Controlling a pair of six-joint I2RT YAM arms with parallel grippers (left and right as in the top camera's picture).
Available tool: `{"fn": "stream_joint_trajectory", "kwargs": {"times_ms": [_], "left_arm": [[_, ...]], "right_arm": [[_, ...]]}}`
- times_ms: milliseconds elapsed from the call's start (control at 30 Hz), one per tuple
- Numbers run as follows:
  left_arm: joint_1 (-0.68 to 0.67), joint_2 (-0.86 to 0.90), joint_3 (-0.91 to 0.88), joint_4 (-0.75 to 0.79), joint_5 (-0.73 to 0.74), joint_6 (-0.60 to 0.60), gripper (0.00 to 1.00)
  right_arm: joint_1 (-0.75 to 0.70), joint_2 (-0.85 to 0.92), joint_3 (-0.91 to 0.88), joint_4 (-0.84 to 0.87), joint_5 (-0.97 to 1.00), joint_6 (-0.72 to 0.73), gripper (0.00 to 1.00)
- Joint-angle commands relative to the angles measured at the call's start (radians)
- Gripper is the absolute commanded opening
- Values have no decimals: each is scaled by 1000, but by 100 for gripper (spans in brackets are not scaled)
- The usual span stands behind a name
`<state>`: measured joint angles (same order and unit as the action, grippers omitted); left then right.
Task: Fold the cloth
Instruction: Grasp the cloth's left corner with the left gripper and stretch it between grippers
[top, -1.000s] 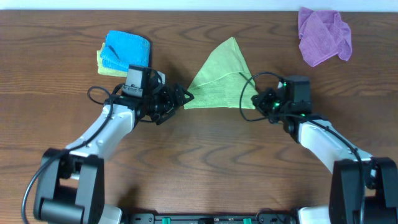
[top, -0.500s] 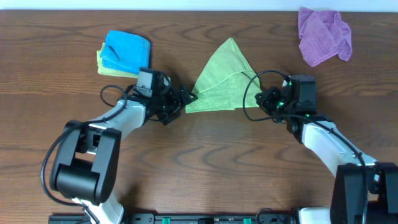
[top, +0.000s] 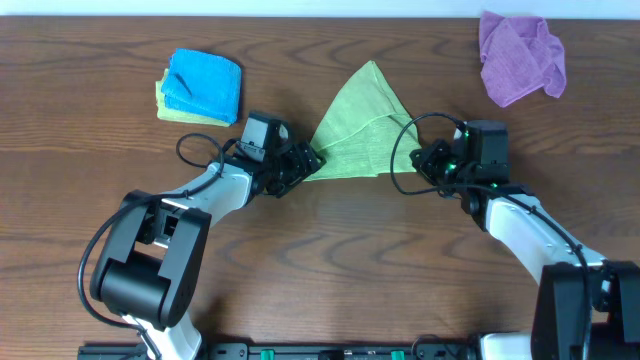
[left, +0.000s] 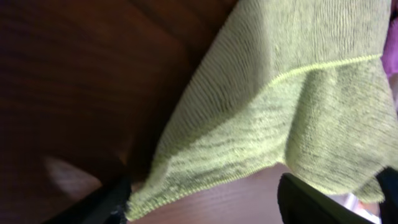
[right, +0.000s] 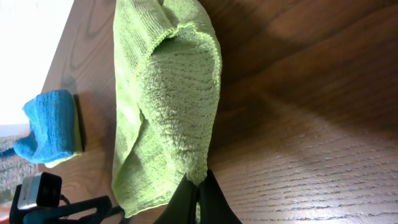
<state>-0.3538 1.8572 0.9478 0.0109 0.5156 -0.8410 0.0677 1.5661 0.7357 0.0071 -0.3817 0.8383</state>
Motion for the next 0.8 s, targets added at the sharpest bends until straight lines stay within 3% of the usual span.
{"fn": "stream_joint_trajectory", "kwargs": {"times_ms": [0,133,233,467,600,767], "left_arm": [[0,23,3,-5,-95,4,74],[0,25,3,2,-111,19,70],[0,43,3,2,-117,18,56],[-1,113,3,49,-52,6,50],[-4,127,3,54,-50,6,33],[-29,132,3,54,-39,6,19]], "right_arm": [[-3,-16,-6,-3,-19,-17,1],[-3,-16,-6,-3,-23,-17,1],[-3,-16,-6,-3,-23,-17,1],[-3,-16,-6,-3,-23,-17,1],[-3,-16,-6,-3,-23,-17,2],[-3,-16,-6,-3,-23,-17,2]]}}
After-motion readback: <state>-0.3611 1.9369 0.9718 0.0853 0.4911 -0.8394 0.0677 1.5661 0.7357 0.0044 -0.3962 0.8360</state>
